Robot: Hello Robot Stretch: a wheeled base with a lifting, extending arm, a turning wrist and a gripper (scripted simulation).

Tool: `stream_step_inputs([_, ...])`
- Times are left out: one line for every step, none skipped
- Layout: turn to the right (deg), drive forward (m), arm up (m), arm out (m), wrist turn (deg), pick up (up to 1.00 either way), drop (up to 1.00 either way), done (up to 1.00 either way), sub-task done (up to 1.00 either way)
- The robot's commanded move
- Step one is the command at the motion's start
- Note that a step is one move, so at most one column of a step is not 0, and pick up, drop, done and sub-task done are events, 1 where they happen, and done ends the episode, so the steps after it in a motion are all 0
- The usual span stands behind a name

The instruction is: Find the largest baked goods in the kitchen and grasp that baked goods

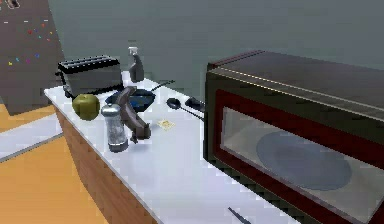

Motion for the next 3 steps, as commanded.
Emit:
stream_step_inputs([0.0,0.0,0.0,0.0,45.0,0.0,0.0,0.0,0.0])
stream_step_inputs([0.0,0.0,0.0,0.0,45.0,0.0,0.0,0.0,0.0])
stream_step_inputs([0.0,0.0,0.0,0.0,30.0,0.0,0.0,0.0,0.0])
